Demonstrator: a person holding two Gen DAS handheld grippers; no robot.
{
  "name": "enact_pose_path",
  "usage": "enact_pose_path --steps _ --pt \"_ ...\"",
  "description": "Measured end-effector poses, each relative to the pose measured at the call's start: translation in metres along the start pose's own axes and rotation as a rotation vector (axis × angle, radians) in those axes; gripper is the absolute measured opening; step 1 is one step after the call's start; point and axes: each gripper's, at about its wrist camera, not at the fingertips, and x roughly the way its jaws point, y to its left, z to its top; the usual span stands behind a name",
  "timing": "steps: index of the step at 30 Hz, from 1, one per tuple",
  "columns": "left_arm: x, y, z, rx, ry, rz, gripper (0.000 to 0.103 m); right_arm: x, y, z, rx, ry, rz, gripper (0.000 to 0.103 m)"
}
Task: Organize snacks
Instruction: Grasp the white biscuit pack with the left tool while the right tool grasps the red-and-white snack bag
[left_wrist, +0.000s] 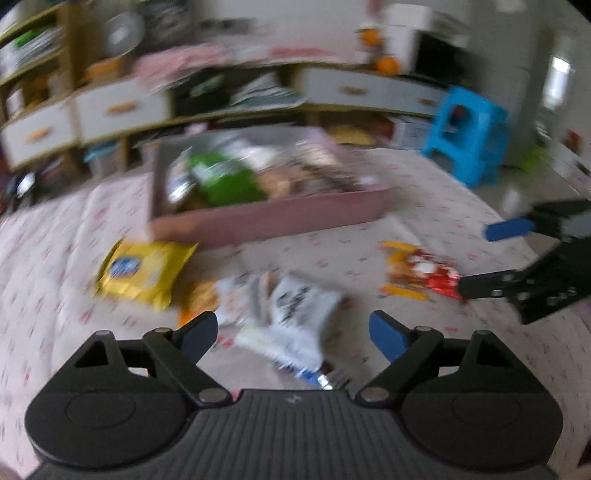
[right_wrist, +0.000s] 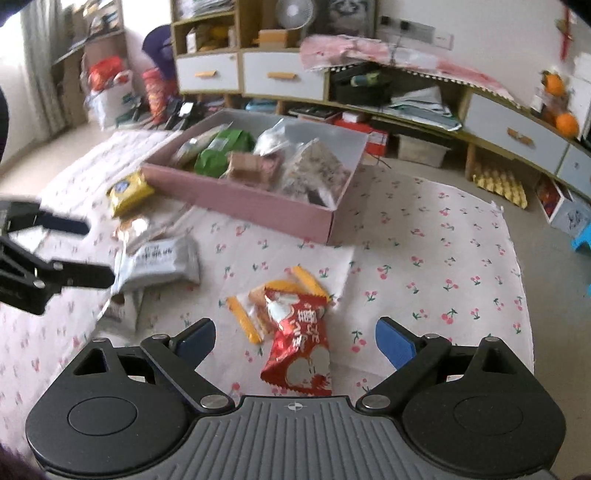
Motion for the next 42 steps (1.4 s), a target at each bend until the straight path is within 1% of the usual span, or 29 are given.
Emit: enact_pose_path --steps 1,3,5,7,10,13,16,21,22,24,27,30,32,34,35,37,39,42 --pt "0.001 -0.002 0.000 0.022 -0.007 -0.031 0.080 0.002 0.000 -0.001 -0.005 0.007 -0.006 0.095" --pt "0.004 -0.003 0.001 0.045 0.003 -0.091 0.075 0.005 -0.001 -0.002 -0.004 0.020 -0.017 0.095" --pt "0.008 -0.009 0.002 0.068 0.012 -0.131 0.073 0.007 -0.003 -0.003 -0.001 0.025 -0.024 0.095" --pt "0.012 -0.015 0.002 0.105 0.021 -0.154 0.072 0.009 -0.006 -0.004 0.008 0.025 -0.031 0.095" --pt "0.024 -0.021 0.002 0.131 0.053 -0.163 0.069 0.014 -0.011 -0.006 0.031 0.036 -0.044 0.095" --pt "0.034 -0.025 0.002 0.147 0.075 -0.141 0.069 0.021 -0.014 -0.008 0.041 0.060 -0.051 0.095" --pt "0.040 -0.022 0.004 0.156 0.076 -0.119 0.071 0.028 -0.014 -0.011 0.037 0.080 -0.056 0.095" --pt "0.046 -0.009 0.009 0.120 0.085 -0.089 0.074 0.033 -0.013 -0.012 0.034 0.091 -0.052 0.095" --pt "0.048 -0.006 0.009 0.111 0.090 -0.085 0.076 0.033 -0.013 -0.012 0.033 0.092 -0.050 0.095" --pt "0.052 -0.001 0.009 0.090 0.112 -0.068 0.076 0.035 -0.012 -0.012 0.030 0.093 -0.048 0.095" --pt "0.055 0.002 0.007 0.096 0.119 -0.067 0.076 0.037 -0.011 -0.011 0.027 0.095 -0.047 0.095" --pt "0.055 -0.002 0.007 0.116 0.132 -0.067 0.075 0.039 -0.010 -0.010 0.029 0.096 -0.048 0.095" --pt "0.055 -0.007 0.007 0.133 0.143 -0.078 0.072 0.040 -0.009 -0.010 0.030 0.093 -0.047 0.095" --pt "0.056 -0.012 0.006 0.164 0.160 -0.087 0.060 0.040 -0.008 -0.009 0.034 0.091 -0.043 0.095" --pt "0.057 -0.015 0.005 0.180 0.167 -0.085 0.062 0.040 -0.008 -0.008 0.036 0.092 -0.040 0.095" --pt "0.058 -0.018 0.004 0.192 0.168 -0.071 0.063 0.042 -0.008 -0.008 0.049 0.092 -0.033 0.095" --pt "0.059 -0.016 0.006 0.162 0.173 -0.068 0.062 0.043 -0.009 -0.007 0.071 0.091 -0.030 0.093" --pt "0.060 -0.011 0.010 0.087 0.176 -0.068 0.061 0.046 -0.011 -0.005 0.111 0.099 -0.017 0.093"
